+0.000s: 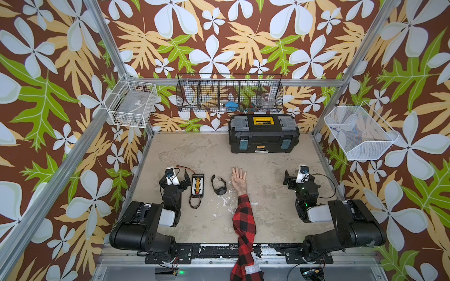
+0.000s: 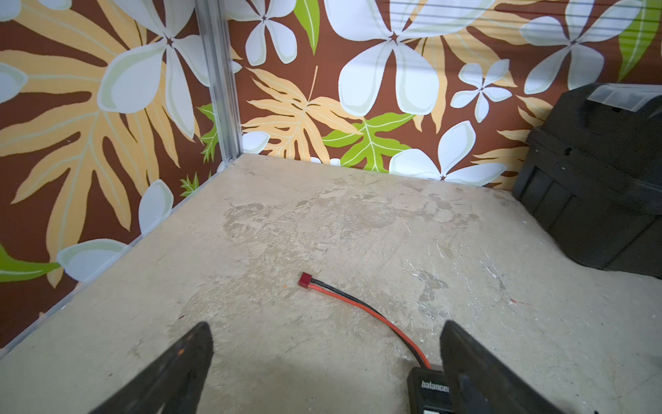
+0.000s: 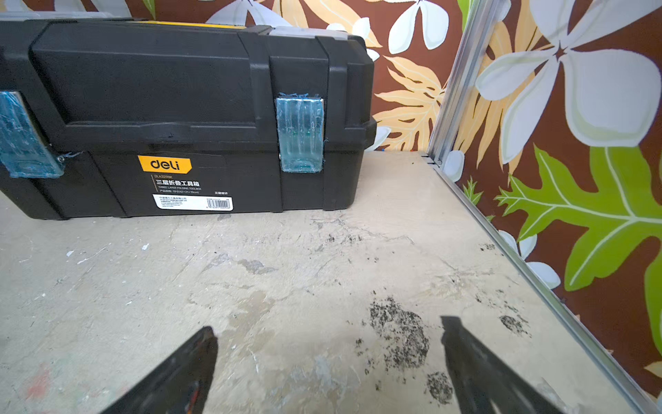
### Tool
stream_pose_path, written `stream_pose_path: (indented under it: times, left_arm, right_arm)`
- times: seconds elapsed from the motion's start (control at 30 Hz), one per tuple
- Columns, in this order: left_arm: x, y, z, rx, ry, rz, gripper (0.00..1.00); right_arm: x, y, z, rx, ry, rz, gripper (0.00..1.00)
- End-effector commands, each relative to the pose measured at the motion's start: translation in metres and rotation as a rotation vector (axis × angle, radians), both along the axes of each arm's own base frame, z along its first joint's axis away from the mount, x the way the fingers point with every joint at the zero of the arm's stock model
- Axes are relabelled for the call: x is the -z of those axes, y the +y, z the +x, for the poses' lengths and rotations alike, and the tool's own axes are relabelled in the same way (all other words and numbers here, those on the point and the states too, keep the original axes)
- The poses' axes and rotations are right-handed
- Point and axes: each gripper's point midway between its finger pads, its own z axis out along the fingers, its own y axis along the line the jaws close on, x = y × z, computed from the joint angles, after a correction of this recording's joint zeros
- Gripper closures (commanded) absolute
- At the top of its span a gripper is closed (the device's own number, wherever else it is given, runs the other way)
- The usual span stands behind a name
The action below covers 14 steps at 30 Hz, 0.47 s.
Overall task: Take off the watch
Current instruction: Reset both arms
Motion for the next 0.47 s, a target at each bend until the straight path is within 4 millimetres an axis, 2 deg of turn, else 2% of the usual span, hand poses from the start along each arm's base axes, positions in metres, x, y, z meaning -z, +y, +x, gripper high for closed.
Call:
stream_pose_path:
  times: [0.0, 0.43]
  left_arm:
    - [-0.0084, -0.0023, 0.0018, 0.013, -0.032, 0.006, 0.00]
    - [-0.0073, -0.0035, 0.0041, 0.031, -0.024, 0.001, 0.00]
  right_arm:
    - [-0.0084, 0.0011, 0.0019, -0.007, -0.032, -0.006, 0.00]
    - [-0.0083, 0.0011, 0.0019, -0.006, -0.032, -0.007, 0.00]
